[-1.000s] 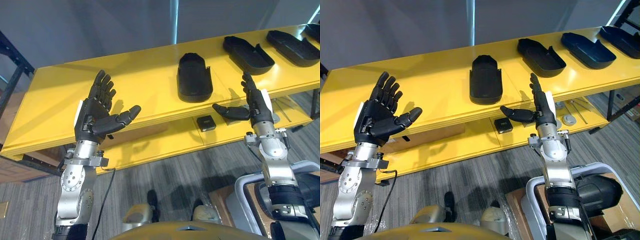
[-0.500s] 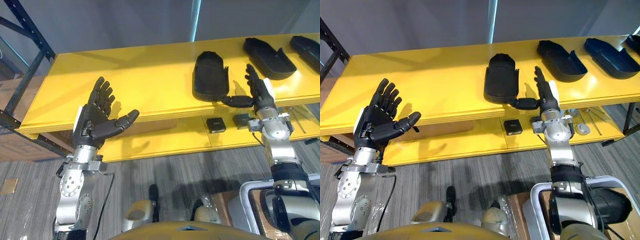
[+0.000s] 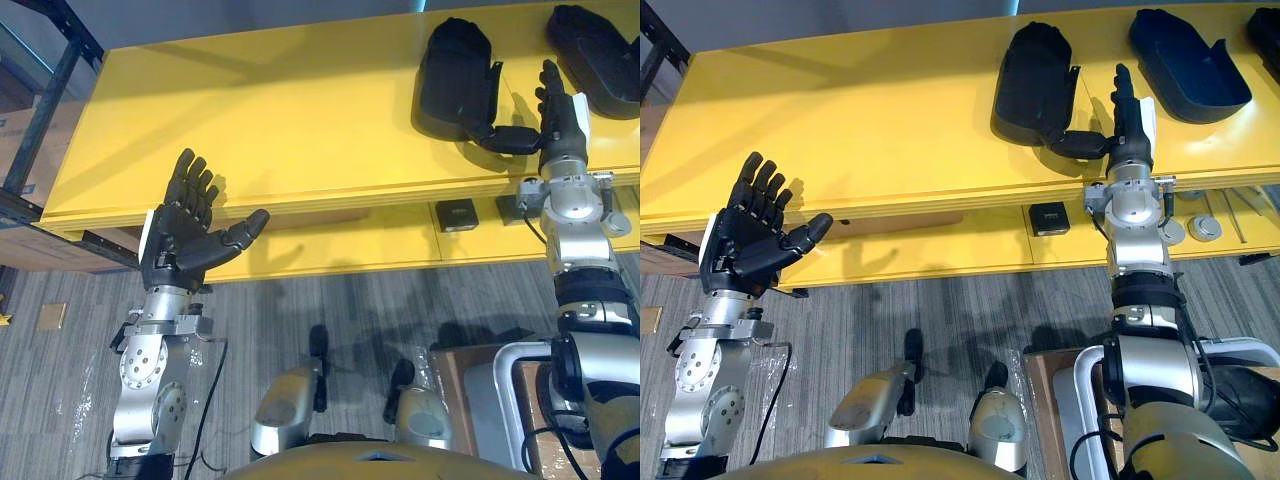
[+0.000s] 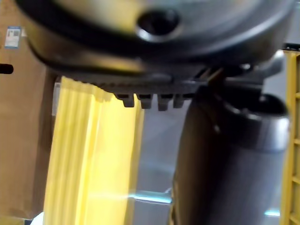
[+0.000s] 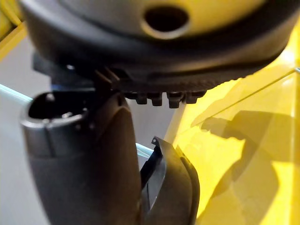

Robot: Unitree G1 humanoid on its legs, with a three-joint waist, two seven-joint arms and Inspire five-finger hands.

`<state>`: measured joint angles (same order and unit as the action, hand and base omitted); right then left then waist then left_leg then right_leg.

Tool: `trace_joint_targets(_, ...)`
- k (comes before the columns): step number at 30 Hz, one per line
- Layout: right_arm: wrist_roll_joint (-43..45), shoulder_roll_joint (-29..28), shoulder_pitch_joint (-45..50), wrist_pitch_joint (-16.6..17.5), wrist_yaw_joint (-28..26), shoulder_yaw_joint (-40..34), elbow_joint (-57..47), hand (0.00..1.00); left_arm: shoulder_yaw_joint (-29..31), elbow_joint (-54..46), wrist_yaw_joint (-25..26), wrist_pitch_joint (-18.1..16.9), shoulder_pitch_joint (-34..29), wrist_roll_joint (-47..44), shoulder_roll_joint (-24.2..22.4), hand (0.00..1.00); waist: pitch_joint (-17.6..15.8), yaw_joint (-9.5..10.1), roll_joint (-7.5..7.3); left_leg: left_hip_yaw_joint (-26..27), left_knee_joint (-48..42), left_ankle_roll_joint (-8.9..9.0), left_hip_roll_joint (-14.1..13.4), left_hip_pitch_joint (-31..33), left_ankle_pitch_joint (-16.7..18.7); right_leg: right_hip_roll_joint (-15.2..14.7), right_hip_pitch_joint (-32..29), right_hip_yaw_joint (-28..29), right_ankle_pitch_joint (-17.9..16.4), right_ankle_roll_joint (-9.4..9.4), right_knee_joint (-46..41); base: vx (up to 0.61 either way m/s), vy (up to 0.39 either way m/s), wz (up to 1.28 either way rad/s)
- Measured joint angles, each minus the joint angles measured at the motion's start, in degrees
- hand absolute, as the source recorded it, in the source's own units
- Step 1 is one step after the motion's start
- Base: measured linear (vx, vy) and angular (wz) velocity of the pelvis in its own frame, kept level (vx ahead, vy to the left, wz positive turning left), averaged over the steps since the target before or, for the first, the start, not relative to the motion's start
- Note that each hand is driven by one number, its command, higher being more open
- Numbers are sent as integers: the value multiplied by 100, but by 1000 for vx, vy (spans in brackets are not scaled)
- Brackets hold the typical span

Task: Walk over and take three plastic housings, then place them on the shelf

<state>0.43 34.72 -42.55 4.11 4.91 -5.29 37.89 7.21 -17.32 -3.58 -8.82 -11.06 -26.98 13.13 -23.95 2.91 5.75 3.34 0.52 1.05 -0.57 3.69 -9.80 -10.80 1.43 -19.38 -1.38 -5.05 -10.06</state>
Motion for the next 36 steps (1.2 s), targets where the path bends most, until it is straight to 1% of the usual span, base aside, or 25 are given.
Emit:
trace_joint_targets(3,0,162,-252,9,193,230,183,100,-111,15,57,-8,20,-8,18,100,-51,53,26,-6,13,-3,-5,13,-1,-12,-56,1,-67,0,-99,5,-51,2)
trace_joint_targets(5,1,222,-375,20,302,306,248,100,-212,111,75,-94,74,-55,31,100,-67,104,58,-9,79,8,-10,29,-19,-9,-115,3,-80,-4,-102,-12,-40,1)
trace_joint_targets(7,1,288,-383,121,327,329,246,100,-280,166,86,-104,160,-139,32,100,-70,152,65,-25,85,6,-17,115,-38,-5,-216,-7,-86,0,-123,-9,-37,4)
trace_joint_targets(10,-34,313,-350,199,370,325,86,100,-283,167,87,-114,169,-198,31,100,-93,134,57,-27,97,13,-6,150,-87,-15,-251,-25,-70,13,-153,34,-48,6)
trace_joint_targets(11,-94,315,-234,191,419,292,-186,100,-255,154,84,-135,169,-198,31,100,-116,129,48,-27,96,10,-5,149,-86,-17,-245,-34,-50,-16,-153,40,-41,4)
trace_joint_targets(12,-221,315,174,182,446,161,-935,100,-183,117,62,-156,159,-198,28,100,-152,128,25,-26,92,-1,-7,148,-79,-16,-241,-47,-48,-17,-151,52,-55,5)
trace_joint_targets(13,-227,314,394,181,451,112,-1283,100,-159,113,57,-161,155,-198,28,100,-155,130,21,-23,90,-10,-8,148,-73,-14,-237,-49,-49,-16,-148,46,-49,4)
trace_joint_targets(15,-293,254,1172,183,446,-72,-2470,100,-56,100,44,-195,138,-193,14,100,-159,98,13,22,74,-38,-7,137,-39,-14,-222,-29,-49,-16,-126,46,-39,-4)
trace_joint_targets(16,-376,190,1367,183,442,-135,-2768,100,-13,96,43,-219,133,-192,14,100,-166,67,0,44,74,-45,-7,120,-28,-12,-208,-12,-47,-19,-110,50,-35,-16)
trace_joint_targets(18,-469,-305,2183,187,383,-440,-3822,100,168,-31,37,-226,103,-175,-5,100,-207,-53,-111,188,74,-61,-17,-56,57,-6,-86,123,-48,-30,-60,48,-30,-31)
trace_joint_targets(19,-471,-429,2381,187,343,-514,-4043,100,199,-105,36,-226,83,-169,-15,100,-198,-90,-149,237,74,-63,-18,-90,80,-3,-65,164,-49,-33,-41,38,-19,-37)
trace_joint_targets(21,-462,-843,3214,199,191,-862,-4720,100,283,-447,-58,-248,4,-163,-118,100,-122,-281,-297,447,99,-92,-26,-199,171,17,-12,374,-28,-69,125,39,-1,-42)
trace_joint_targets(22,-461,-886,3298,201,174,-908,-4778,100,284,-477,-69,-250,1,-162,-132,100,-114,-302,-313,469,111,-102,-26,-219,179,18,-10,401,-22,-78,135,47,5,-44)
trace_joint_targets(24,-454,-1267,3904,228,-9,-1281,-5013,100,294,-593,-213,-254,-6,-157,-201,100,51,-481,-450,667,215,-106,-24,-337,203,58,22,567,36,-149,270,57,-1,-39)
trace_joint_targets(26,-451,-1555,4353,251,-142,-1524,-5128,100,288,-598,-359,-254,-3,-142,-209,100,180,-591,-557,802,276,-109,-35,-470,252,89,95,718,77,-167,395,81,-11,-41)
trace_joint_targets(27,-452,-1651,4519,252,-199,-1588,-5202,100,290,-599,-403,-254,-8,-137,-219,100,227,-633,-581,838,275,-94,-37,-497,269,94,119,727,105,-176,432,87,-7,-49)
trace_joint_targets(28,-452,-1820,4927,261,-301,-1675,-5418,100,287,-642,-473,-254,-18,-111,-270,100,312,-689,-623,966,272,-65,-47,-584,326,104,149,849,115,-187,474,73,-3,-38)
trace_joint_targets(29,-451,-1860,5086,278,-351,-1678,-5496,100,289,-678,-499,-254,-29,-110,-308,100,341,-720,-630,1015,271,-74,-50,-621,357,106,176,884,125,-193,502,92,1,-42)
trace_joint_targets(30,-449,-1949,5347,321,-458,-1671,-5610,100,285,-761,-543,-254,-48,-111,-386,100,450,-807,-628,1073,268,-64,-51,-635,392,112,173,951,135,-191,537,95,7,-30)
trace_joint_targets(32,-445,-2039,5618,430,-572,-1661,-5690,100,265,-900,-640,-254,-42,-118,-447,100,527,-865,-607,1220,269,-55,-60,-726,452,122,177,1095,142,-194,537,105,12,-37)
trace_joint_targets(33,-438,-2119,5761,502,-624,-1660,-5690,100,243,-946,-676,-254,-43,-143,-447,100,619,-913,-575,1297,267,-42,-69,-766,489,136,177,1185,146,-191,547,82,10,-38)
trace_joint_targets(35,-293,-2227,5928,621,-674,-1659,-5690,100,236,-960,-615,-253,-29,-170,-450,100,678,-980,-518,1419,270,-64,-82,-871,527,155,217,1305,146,-191,562,61,11,-38)
trace_joint_targets(36,-183,-2245,6045,717,-698,-1657,-5690,100,234,-955,-490,-252,-28,-168,-450,100,719,-1047,-476,1514,273,-21,-90,-912,579,170,218,1400,149,-193,584,41,14,-34)
